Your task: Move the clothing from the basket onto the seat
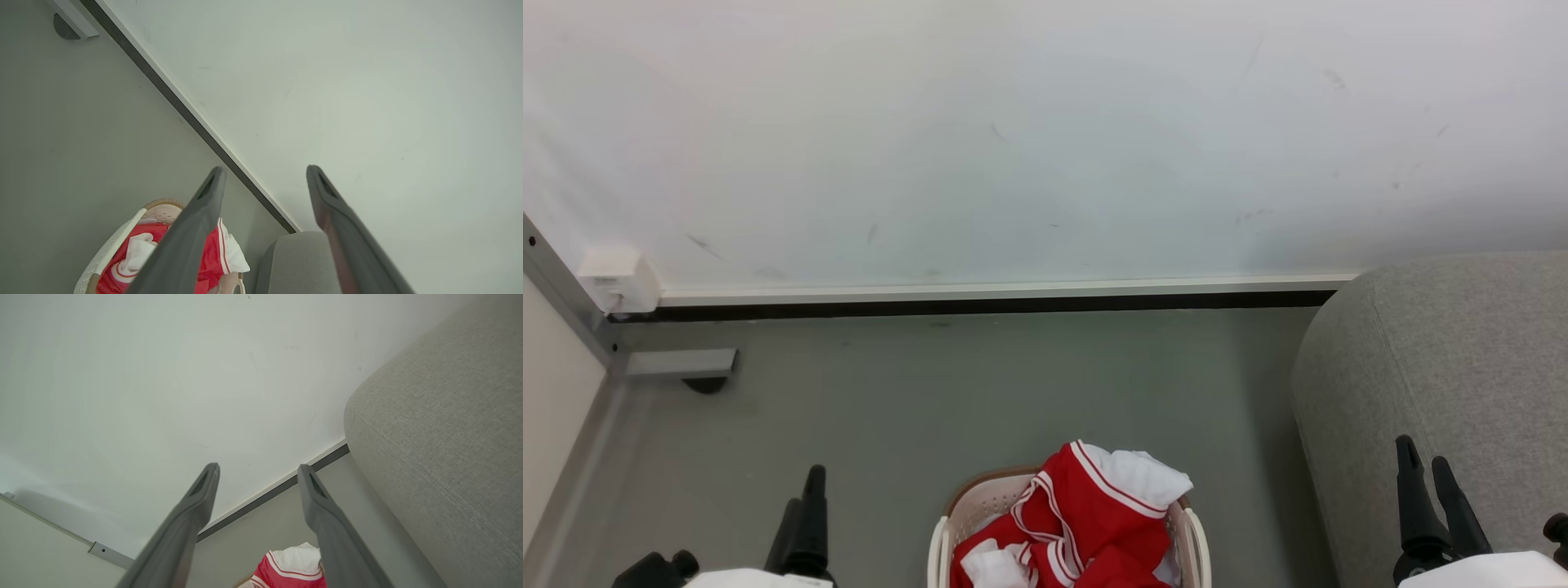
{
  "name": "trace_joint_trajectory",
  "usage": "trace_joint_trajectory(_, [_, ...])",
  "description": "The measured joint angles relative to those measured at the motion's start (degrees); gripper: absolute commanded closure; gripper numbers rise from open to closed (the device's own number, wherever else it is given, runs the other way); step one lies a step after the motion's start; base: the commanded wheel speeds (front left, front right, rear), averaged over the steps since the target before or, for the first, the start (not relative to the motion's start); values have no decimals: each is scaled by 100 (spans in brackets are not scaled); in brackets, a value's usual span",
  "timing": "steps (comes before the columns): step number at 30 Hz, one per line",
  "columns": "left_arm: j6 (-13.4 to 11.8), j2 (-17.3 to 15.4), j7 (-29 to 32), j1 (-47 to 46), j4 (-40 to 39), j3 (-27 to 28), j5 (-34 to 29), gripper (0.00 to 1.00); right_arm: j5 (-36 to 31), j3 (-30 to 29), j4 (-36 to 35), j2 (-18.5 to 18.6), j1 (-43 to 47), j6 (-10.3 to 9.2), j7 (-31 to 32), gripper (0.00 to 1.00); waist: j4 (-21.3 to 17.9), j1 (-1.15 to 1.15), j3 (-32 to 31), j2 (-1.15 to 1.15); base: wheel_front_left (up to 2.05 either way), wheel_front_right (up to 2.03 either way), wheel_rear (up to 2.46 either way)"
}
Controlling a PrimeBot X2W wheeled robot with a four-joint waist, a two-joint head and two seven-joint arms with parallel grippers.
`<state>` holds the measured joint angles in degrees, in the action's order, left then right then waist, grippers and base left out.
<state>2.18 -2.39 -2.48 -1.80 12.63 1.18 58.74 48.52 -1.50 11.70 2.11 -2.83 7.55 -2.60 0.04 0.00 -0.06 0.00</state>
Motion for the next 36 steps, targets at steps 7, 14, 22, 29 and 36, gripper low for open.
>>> trace_joint_trajectory(7, [-74, -2, -165, 58, -54, -60, -586, 0, -668, 37, 35, 7, 9, 0, -129, 0, -21, 0, -6, 0, 0, 0, 0])
trace_joint_trajectory(14, [-130, -3, -268, 100, -56, -127, -1168, 0, -1252, 79, 53, 10, 11, 0, -261, 0, -28, 0, -17, 1, 0, 0, 0])
trace_joint_trajectory(22, [-172, -4, -412, 114, -119, -188, -1803, 0, -1844, 60, 53, 14, 39, 0, -402, 0, -15, 0, -15, 0, 0, 0, 0])
trace_joint_trajectory(29, [-183, -7, -523, 159, -177, -209, -2299, 0, -2351, 42, 54, 16, 40, 0, -506, 0, -9, 0, -11, 0, 0, 0, 0])
trace_joint_trajectory(36, [-209, -9, -621, 203, -202, -244, -2748, 0, -2800, 40, 53, 19, 45, 0, -610, 0, -20, 0, -10, 0, 0, 0, 0])
